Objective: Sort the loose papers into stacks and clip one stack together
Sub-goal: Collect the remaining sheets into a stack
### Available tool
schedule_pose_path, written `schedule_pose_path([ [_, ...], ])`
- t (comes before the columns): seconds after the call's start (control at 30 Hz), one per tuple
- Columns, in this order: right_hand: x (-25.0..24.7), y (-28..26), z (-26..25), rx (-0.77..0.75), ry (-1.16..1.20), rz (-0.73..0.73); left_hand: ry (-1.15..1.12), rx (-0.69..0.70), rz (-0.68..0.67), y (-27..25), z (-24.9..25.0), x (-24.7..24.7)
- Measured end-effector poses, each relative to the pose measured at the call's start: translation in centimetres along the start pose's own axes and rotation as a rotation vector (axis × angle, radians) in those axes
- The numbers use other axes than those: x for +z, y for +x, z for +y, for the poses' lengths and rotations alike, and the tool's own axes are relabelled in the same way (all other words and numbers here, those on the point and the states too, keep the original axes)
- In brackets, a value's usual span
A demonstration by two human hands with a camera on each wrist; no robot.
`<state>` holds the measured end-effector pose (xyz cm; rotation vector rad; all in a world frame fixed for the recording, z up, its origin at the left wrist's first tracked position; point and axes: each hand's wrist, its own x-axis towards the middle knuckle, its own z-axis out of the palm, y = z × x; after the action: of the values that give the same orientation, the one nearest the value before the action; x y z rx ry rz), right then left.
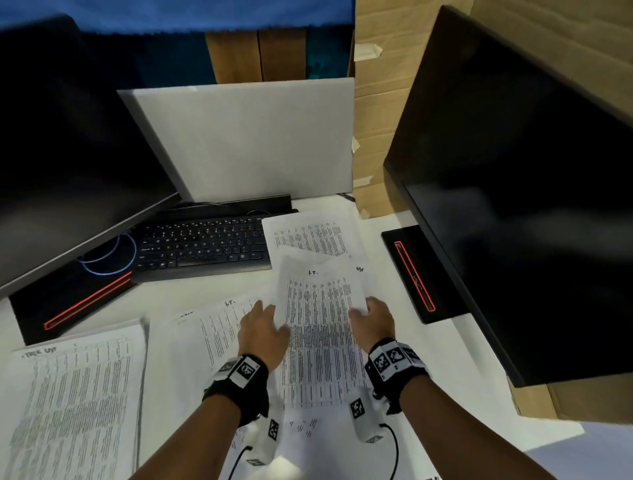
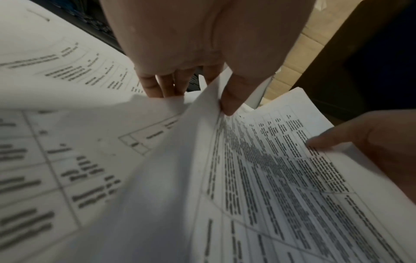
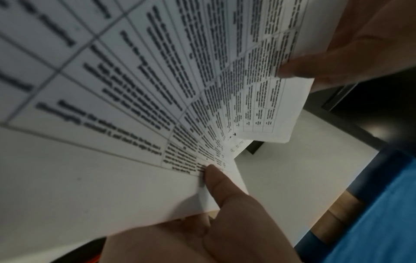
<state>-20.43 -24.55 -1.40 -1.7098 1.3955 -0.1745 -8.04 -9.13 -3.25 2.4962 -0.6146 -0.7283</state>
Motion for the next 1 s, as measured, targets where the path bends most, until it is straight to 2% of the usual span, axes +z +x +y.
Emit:
schedule_pose_path([
  [0.17, -0.3, -0.2, 0.2, -0.013, 0.139, 0.044, -0.238, 0.064, 0.137, -0.6, 0.6, -1.2],
  [0.33, 0.0, 0.0, 0.0, -0.052, 0.369, 0.072, -0.548, 0.038, 0.142, -1.7, 1.5, -2.3],
  [0.47, -0.5, 0.2, -1.0, -0.042, 0.493, -0.041, -0.786, 0.011, 0.103, -1.9, 1.8, -3.5],
  [0.57, -1.3, -0.2, -2.7, -0.128, 0.481, -0.067, -0.822, 0.036, 0.118, -2.0, 2.4, -5.3],
  [0.67, -2.4, -1.1, -5.2, -0.278, 0.566, -0.056, -0.895, 0.059, 0.211, -2.5, 3.2, -7.6],
  [0.8, -3.3, -2.2, -7.4, -0.482, 0.586, -0.096, -0.929, 0.189, 0.328, -2.6, 3.5, -10.1],
  [0.87, -3.1, -2.7, -7.5, -0.483, 0.583, -0.115, -0.915, 0.23, 0.336, -2.9, 3.4, -10.3],
  [1.0, -1.9, -3.4, -6.6, -0.408, 0.559, -0.116, -0.92, 0.136, 0.355, -3.7, 3.1, -9.2],
])
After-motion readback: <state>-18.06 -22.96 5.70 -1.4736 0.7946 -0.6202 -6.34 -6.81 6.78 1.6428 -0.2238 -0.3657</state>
